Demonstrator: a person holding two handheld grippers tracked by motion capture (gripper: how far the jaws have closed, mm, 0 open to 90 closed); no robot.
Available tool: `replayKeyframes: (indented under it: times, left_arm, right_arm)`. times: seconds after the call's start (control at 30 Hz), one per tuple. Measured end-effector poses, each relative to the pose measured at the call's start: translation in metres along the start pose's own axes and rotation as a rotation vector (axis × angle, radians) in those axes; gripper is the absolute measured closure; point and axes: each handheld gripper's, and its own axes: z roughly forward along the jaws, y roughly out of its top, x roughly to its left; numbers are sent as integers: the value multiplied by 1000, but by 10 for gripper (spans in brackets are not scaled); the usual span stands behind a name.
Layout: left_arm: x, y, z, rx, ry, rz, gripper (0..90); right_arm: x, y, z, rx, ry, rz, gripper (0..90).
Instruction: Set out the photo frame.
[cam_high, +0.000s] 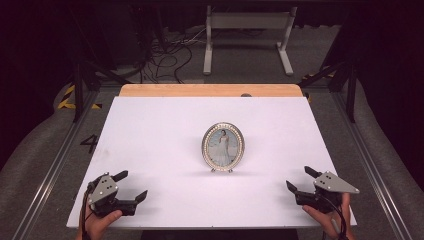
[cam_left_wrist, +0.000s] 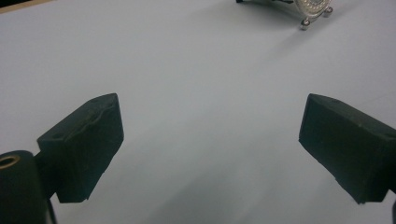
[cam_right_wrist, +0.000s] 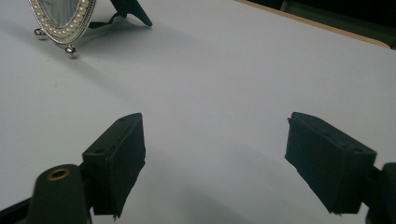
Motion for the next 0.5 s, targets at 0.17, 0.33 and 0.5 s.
replayKeyframes:
  times: [0.17,0.33,0.5]
  left_arm:
    - [2,-1,1,11,1,7,69]
    - [3,-1,3,15,7,10,70]
    - [3,-1,3,17,12,18,70]
  right_arm:
    - [0,1,-2,-7,-9,8,191]
    - [-1,2,-3,-16,-18,15,191]
    - [-1,2,-2,-10,-28,11,191]
